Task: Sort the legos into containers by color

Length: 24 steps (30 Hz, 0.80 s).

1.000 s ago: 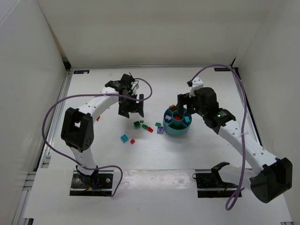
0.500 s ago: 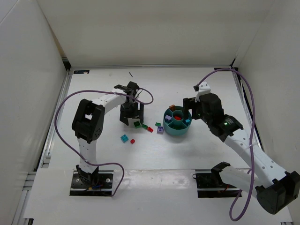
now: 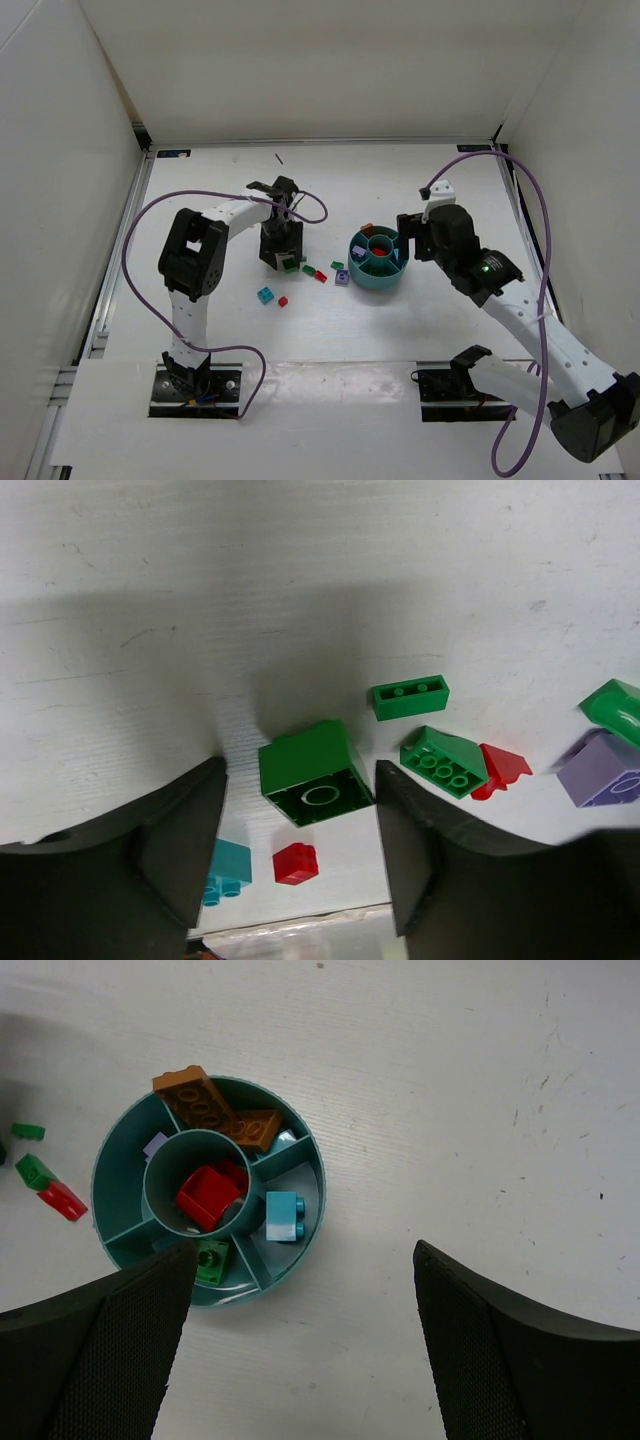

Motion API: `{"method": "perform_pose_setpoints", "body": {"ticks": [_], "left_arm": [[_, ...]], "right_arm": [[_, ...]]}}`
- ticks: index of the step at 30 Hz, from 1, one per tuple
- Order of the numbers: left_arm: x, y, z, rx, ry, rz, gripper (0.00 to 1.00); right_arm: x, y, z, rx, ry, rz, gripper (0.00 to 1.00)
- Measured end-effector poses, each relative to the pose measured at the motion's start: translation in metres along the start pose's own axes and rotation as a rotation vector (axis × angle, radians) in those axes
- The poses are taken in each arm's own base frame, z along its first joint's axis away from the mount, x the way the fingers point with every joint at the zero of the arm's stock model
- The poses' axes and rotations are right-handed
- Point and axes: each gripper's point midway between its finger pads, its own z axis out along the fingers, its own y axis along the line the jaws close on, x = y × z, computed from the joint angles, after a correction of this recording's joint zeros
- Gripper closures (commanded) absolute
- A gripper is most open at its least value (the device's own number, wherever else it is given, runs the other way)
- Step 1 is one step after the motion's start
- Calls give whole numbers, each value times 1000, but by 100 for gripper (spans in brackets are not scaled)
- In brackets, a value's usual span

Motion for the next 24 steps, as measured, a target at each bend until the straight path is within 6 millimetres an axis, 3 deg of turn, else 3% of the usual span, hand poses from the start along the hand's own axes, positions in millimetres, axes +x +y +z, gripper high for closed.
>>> {"method": "perform_pose_setpoints", "body": {"ticks": [3,8,14,19,24], "left_arm": [[0,0,0,0,-1,2,33],[2,-2,0,-4,1,12,56],[5,-11,-9,-7,-6,45,58],[-15,-38,-49,36,-114,114,58],[-45,-97,-113,150,-317,255,55]], "right_arm": [[1,-3,-3,16,-2,4,10],[1,-7,-8,30,-10,7,10],[5,-11,-15,36,-20,12,10],[8,-17,-21,41,-37,24,10],[12,-22,-24,49,-49,40,10]]}}
